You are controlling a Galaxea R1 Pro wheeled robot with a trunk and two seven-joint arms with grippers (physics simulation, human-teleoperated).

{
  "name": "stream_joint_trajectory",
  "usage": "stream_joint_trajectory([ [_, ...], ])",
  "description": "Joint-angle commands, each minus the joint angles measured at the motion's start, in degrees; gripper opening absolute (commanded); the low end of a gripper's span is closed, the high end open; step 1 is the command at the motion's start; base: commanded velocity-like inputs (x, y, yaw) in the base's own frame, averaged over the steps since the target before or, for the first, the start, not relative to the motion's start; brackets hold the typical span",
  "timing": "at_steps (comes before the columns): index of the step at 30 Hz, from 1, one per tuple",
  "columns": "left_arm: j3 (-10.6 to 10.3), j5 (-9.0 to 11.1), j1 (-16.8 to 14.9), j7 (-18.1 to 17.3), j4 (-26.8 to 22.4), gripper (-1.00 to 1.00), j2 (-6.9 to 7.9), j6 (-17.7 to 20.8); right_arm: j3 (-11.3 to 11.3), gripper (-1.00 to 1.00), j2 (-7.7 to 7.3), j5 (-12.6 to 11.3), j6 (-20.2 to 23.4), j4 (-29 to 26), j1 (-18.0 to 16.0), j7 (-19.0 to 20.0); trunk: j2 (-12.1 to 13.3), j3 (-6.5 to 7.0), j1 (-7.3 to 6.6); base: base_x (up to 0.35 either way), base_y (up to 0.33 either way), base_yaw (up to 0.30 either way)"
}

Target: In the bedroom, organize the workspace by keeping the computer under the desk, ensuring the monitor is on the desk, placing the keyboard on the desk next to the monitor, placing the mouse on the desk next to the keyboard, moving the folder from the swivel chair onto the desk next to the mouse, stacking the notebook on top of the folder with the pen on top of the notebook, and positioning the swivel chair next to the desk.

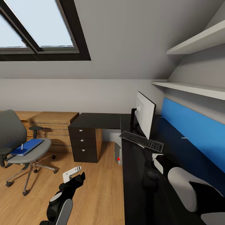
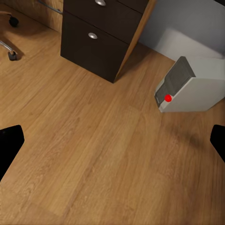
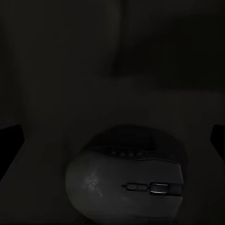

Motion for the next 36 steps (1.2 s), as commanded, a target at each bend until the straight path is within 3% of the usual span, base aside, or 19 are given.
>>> stream_joint_trajectory([
  [1,0.0,0.6,-0.1,0.6,-0.1,1.0,0.01,0.1,-0.5,1.0,0.01,0.6,0.8,-0.1,0.0,0.0,0.0,-0.07,0.0,0.0,0.0,0.0],
  [20,-0.1,0.6,-0.1,0.6,-0.1,1.0,-0.15,0.1,-0.5,1.0,0.0,0.7,2.2,-0.1,0.0,-0.8,0.0,-0.07,0.0,0.0,0.0,0.0],
  [26,-0.1,0.6,-0.1,0.6,-0.1,1.0,-0.16,0.1,-0.6,1.0,0.0,0.6,5.1,-0.1,0.0,-0.9,0.0,-0.07,0.0,0.0,0.0,0.0],
  [36,-0.1,0.6,-0.1,0.6,-0.1,1.0,-0.16,0.1,-0.8,1.0,0.0,0.6,5.9,0.0,0.0,-0.9,0.0,-0.07,0.0,0.0,0.0,0.0],
])
